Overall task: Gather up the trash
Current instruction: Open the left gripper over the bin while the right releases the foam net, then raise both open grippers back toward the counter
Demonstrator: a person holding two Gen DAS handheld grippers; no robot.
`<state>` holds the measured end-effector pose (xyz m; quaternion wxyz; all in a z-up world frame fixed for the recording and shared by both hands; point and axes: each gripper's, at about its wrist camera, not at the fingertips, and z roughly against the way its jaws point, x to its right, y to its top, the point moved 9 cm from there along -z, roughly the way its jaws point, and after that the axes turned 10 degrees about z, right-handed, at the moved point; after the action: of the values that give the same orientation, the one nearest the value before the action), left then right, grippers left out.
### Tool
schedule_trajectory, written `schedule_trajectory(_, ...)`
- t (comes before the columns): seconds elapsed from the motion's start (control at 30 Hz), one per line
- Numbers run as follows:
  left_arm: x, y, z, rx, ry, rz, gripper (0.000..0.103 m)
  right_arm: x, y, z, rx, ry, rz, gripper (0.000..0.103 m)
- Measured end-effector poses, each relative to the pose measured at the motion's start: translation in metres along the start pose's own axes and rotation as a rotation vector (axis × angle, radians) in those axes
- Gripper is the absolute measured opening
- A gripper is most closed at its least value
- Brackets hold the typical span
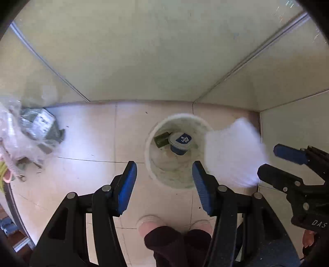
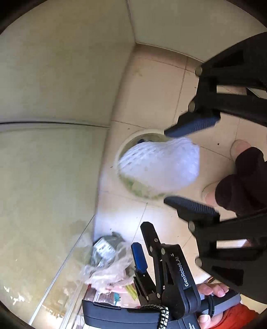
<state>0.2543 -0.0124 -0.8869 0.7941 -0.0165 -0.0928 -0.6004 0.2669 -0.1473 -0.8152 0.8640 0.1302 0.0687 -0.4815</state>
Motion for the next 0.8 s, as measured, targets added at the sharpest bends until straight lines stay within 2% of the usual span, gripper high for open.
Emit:
schedule_trajectory(0.17, -0.012, 0.001, 0.036, 0.031, 0.021, 0.031, 0.055, -0.01, 0.01, 0.014, 0.001, 0.001, -0.014, 0.065)
schedule_trajectory(0.33, -0.015, -0.001, 0.09, 0.054, 0.023, 0.054, 0.055, -0.025, 0.018, 0.074, 0.06, 0.006, -0.061, 0.065)
schedule_trajectory(0.43, -0.005, 0.001, 0.14, 0.08, 0.012, 0.046, 0.055, -0.041, 0.027, 0.132, 0.106, -0.037, -0.037, 0.065)
schedule_trajectory(0.57, 0.015, 0.006, 0.225, 0.132, -0.023, 0.027, 0.055, -0.061, 0.04, 0.22, 0.17, -0.058, -0.045, 0.065)
schedule_trajectory(0.8, 0.039, 0.041, 0.375, 0.259, -0.07, -0.005, 0.055, -0.076, 0.069, 0.365, 0.308, -0.118, -0.113, 0.065)
